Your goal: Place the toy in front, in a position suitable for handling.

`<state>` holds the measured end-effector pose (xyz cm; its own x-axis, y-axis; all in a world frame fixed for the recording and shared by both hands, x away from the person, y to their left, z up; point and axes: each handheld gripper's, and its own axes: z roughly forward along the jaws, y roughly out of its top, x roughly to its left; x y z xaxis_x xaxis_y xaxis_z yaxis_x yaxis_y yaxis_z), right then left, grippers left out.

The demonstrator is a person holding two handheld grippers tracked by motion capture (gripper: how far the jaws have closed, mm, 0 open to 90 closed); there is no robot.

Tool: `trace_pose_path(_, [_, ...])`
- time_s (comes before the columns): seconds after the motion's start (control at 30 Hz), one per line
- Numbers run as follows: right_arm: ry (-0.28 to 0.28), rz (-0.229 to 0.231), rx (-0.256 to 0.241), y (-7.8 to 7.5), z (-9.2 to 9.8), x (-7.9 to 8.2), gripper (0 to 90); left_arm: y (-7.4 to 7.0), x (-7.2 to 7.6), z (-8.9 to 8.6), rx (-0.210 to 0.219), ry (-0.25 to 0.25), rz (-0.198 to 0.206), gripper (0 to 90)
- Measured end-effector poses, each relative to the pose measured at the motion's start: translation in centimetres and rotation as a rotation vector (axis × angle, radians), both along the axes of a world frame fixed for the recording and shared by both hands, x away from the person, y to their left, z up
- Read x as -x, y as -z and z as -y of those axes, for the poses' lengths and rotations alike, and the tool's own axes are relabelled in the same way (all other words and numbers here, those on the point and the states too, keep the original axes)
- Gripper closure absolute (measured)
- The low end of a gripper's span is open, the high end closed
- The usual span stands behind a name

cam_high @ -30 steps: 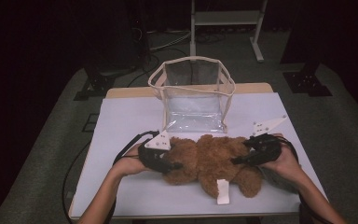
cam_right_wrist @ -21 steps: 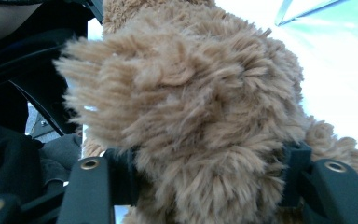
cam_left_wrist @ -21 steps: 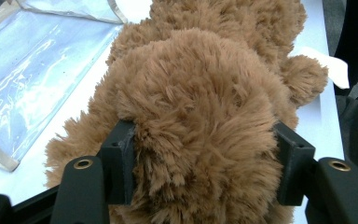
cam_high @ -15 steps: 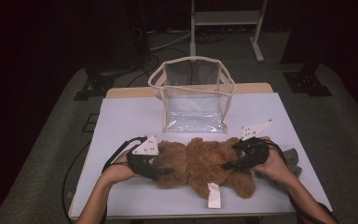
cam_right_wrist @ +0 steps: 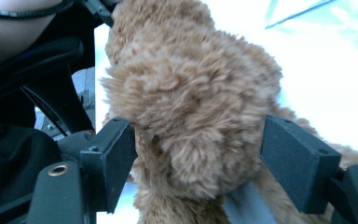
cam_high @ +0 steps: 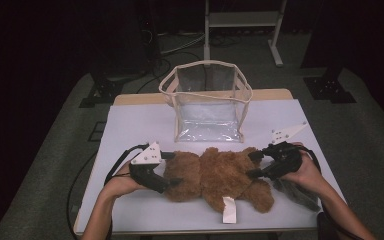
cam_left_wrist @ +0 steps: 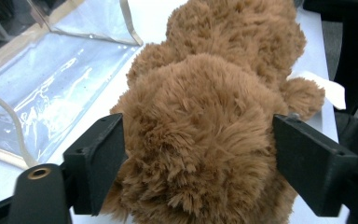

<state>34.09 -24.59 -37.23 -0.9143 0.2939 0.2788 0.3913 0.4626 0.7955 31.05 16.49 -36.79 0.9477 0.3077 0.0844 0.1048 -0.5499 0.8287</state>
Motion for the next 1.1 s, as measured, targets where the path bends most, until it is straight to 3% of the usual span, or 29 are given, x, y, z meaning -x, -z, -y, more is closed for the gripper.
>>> trace_pose_path(0.17, [0.027, 0.015, -0.001, -1.8, 1.1, -0.8, 25.6, -0.2, 0.4, -0.3, 0.003, -0.024, 0.013, 11.6])
trace_pose_path(0.37, [0.022, 0.035, 0.004, -3.8, 0.9, -2.4, 25.9, 0.0, 0.7, -0.6, -0.016, -0.040, 0.012, 8.0])
trace_pose_path(0.73, [-0.015, 0.060, 0.042, -5.2, -1.5, -5.3, 26.0, 0.5, 0.9, -1.2, -0.020, -0.058, 0.012, 6.3])
trace_pose_path(1.1, [-0.055, 0.072, 0.070, -7.2, -4.6, -6.7, 26.9, 0.5, 1.1, -1.6, -0.021, -0.049, 0.015, 6.2])
